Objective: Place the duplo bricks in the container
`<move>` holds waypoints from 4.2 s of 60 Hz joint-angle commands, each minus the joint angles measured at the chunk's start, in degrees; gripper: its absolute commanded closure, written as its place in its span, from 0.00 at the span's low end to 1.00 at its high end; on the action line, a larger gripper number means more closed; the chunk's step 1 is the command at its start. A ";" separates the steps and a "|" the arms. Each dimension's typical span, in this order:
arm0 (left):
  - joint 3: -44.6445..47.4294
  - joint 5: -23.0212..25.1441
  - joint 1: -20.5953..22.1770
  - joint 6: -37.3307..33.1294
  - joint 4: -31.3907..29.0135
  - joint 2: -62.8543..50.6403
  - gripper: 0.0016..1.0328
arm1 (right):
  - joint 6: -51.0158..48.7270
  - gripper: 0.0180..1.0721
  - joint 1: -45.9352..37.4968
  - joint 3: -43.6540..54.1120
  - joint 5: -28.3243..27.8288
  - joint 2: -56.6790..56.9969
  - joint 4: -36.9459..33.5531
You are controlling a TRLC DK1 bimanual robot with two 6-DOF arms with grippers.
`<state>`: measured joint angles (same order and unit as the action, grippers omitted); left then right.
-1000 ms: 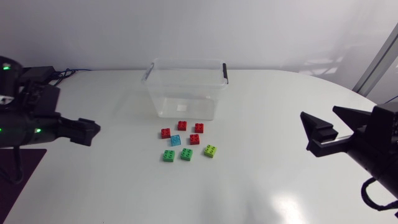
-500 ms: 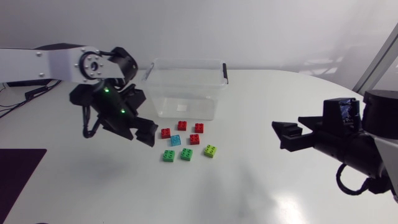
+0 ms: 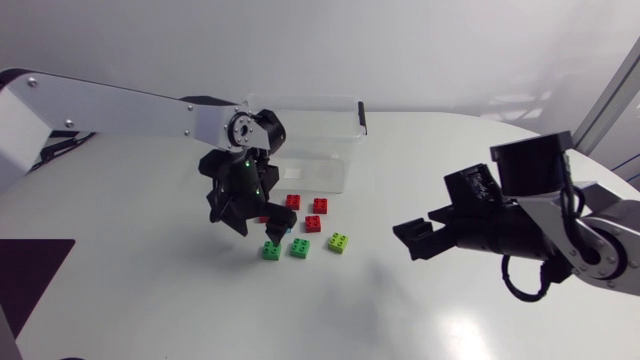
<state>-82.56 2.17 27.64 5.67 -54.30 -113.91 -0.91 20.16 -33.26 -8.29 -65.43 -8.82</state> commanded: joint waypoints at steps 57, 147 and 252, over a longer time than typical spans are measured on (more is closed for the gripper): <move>8.91 0.37 2.16 5.23 12.82 2.55 0.79 | -13.86 0.05 7.08 -15.08 -3.66 -29.23 3.55; 31.94 -5.69 -5.49 -32.30 3.06 12.92 0.35 | -22.38 0.87 7.87 -27.13 -2.87 -25.80 -9.99; -17.72 12.94 -13.93 -14.72 26.97 2.37 0.64 | -12.10 0.10 9.63 -38.46 2.41 -27.03 -7.88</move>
<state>-97.03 14.59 13.61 -10.87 -28.25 -107.70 -12.19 27.55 -78.19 -5.15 -95.50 -16.47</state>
